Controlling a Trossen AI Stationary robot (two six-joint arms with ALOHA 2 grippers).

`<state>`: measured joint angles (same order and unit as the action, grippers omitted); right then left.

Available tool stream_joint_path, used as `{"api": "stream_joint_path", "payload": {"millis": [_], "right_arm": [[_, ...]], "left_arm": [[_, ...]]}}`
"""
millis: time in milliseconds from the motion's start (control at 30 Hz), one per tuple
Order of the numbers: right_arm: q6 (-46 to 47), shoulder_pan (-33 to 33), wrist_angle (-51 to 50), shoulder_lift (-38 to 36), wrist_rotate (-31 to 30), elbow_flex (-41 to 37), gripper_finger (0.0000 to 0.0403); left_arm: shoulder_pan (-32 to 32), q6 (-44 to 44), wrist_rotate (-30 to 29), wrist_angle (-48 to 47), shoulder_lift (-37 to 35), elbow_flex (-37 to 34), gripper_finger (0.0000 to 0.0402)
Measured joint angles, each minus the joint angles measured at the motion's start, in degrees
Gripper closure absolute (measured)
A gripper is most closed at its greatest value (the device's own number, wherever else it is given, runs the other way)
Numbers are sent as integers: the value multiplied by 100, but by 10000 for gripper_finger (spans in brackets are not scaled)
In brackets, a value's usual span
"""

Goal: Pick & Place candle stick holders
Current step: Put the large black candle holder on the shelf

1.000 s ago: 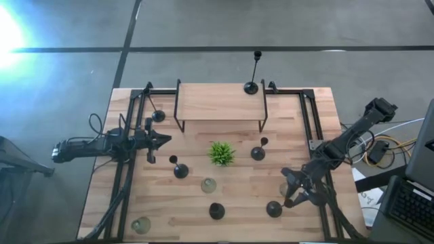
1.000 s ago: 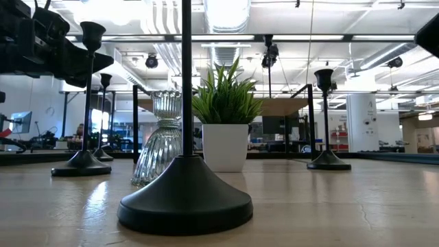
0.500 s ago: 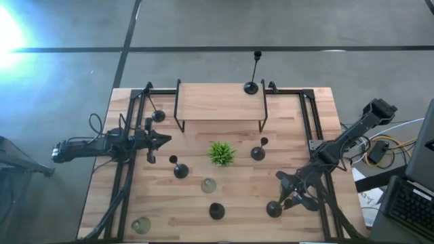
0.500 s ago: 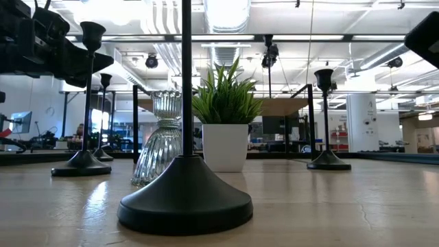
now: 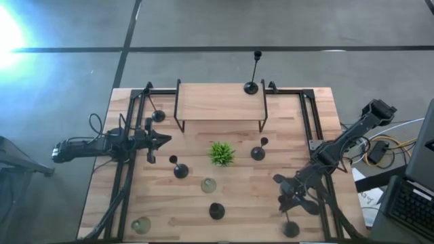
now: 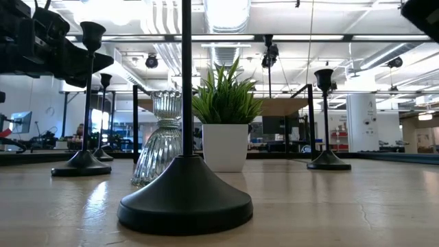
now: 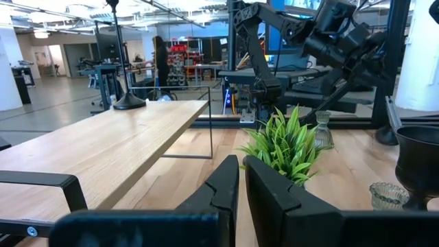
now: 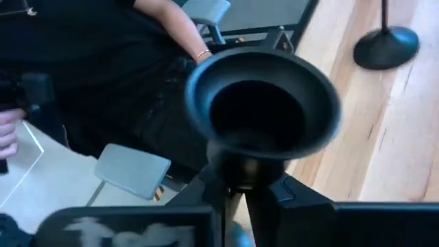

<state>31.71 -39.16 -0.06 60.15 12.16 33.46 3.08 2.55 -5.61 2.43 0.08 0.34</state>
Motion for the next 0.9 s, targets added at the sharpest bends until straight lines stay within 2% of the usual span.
{"api": "stream_joint_path", "payload": {"millis": [200, 333, 433, 567, 667, 900], "right_arm": [[-772, 130, -48, -28, -337, 341, 383], [-1537, 379, -612, -8, -885, 1027, 383], [-1945, 500, -1512, 86, -1870, 1720, 383], [-1987, 660, -2430, 438, -3873, 2636, 383], [-2096, 927, -2684, 806, -4706, 3332, 383], [-2735, 1949, -2703, 1634, -4832, 4751, 383]], "left_arm": [[0, 1, 0, -4, 1, 0, 369], [1, 0, 4, -31, -1, 0, 369], [1, -1, 7, -30, 2, 0, 369], [0, 1, 8, -40, 4, 0, 369], [0, 0, 11, -44, 4, 0, 369], [-1, 1, 11, -50, 4, 0, 369]]}}
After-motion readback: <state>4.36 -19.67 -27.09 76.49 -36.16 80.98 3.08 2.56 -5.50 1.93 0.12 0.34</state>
